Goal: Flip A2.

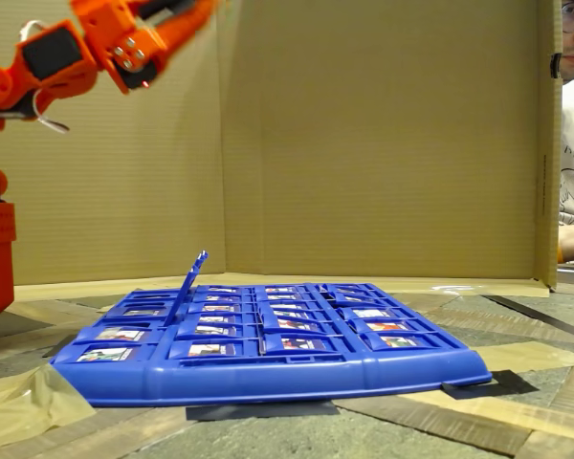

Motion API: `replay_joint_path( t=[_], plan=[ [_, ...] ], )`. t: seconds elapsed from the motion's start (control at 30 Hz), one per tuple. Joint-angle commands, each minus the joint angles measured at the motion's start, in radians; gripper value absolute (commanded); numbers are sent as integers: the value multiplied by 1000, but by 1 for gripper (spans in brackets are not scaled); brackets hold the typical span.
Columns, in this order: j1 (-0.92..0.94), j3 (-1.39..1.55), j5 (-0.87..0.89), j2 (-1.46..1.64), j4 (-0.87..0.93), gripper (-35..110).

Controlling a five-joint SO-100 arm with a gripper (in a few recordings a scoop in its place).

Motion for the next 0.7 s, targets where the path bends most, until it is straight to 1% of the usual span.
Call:
replay_joint_path(
  t=[0.0,0.4,0.67],
  plan=[
    [-23,34,54,60,-173,0],
    [-67,126,54,150,-833,0],
    [-78,155,52,198,-1065,0]
  ],
)
